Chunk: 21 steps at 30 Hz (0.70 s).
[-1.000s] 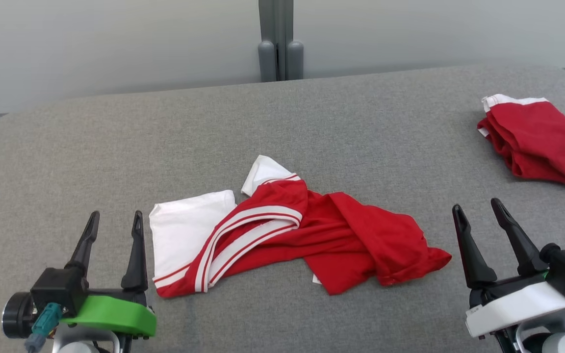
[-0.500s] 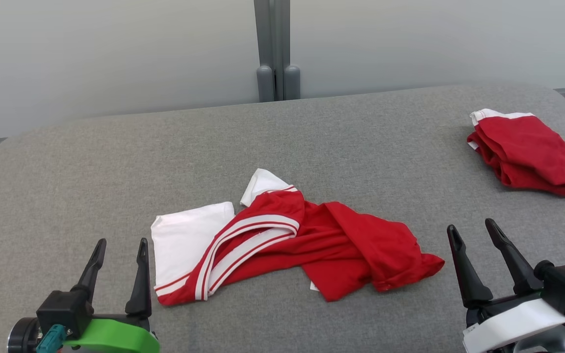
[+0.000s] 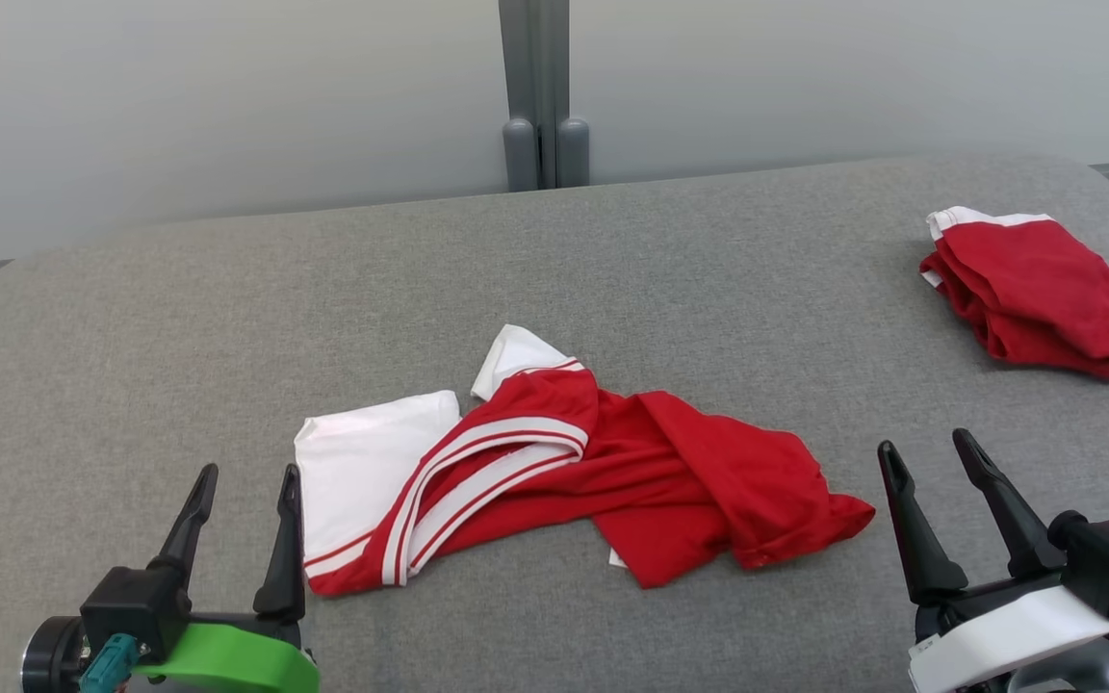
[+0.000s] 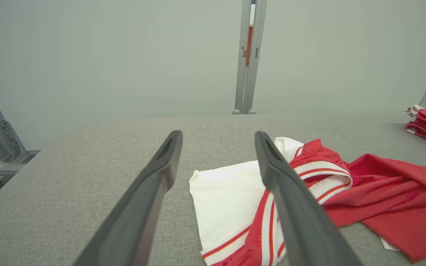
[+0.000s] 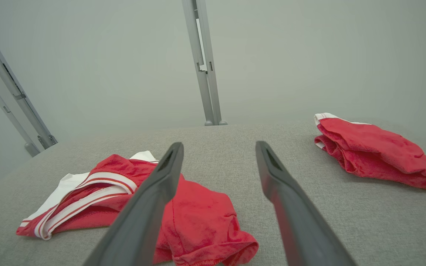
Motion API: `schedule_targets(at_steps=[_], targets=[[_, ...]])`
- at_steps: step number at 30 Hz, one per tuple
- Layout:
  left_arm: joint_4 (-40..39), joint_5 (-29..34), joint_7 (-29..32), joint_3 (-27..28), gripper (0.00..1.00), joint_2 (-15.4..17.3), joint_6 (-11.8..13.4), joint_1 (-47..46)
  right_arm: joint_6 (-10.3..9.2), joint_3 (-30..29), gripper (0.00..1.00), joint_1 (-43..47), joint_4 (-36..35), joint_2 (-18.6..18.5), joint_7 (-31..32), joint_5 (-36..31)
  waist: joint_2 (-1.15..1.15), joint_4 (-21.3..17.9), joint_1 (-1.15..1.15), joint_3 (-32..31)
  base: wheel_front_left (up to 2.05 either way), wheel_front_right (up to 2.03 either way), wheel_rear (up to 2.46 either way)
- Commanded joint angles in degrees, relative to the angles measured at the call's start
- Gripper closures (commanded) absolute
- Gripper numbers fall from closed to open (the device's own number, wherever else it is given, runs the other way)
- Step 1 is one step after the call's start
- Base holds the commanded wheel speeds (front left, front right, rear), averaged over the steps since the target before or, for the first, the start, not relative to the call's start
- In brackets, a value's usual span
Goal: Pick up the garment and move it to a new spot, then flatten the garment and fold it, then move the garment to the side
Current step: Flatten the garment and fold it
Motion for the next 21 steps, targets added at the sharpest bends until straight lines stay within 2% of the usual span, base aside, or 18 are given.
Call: schedule_targets(at_steps=[1,9,15,21], targets=[[-0.22,0.63,-0.02,0.02,0.00,0.67,0.10,-1.25,0.00,0.36,0.00,-0.03,0.05,-0.29,0.19,0.08,0.00,0.19,0.00,0.35,0.00,0.00,0.00],[-2.49,2.69,0.35,-1.31,0.00,-0.07,0.03,-5.77,0.00,6.02,0.00,-0.58,3.80,-3.54,1.48,1.25,0.00,2.49,0.00,5.32,0.00,0.00,0.00],[-2.39,3.97,0.05,-1.91,0.00,-1.36,-0.56,-9.87,0.00,10.24,0.00,-2.74,10.23,-4.37,0.27,2.65,0.00,4.41,0.00,9.55,0.00,0.00,0.00],[-1.26,4.91,-0.36,-2.50,0.00,-2.81,-1.37,-12.48,0.00,12.14,0.00,-6.96,16.72,-5.23,-1.41,0.28,0.00,5.26,0.00,12.06,0.00,0.00,0.00]])
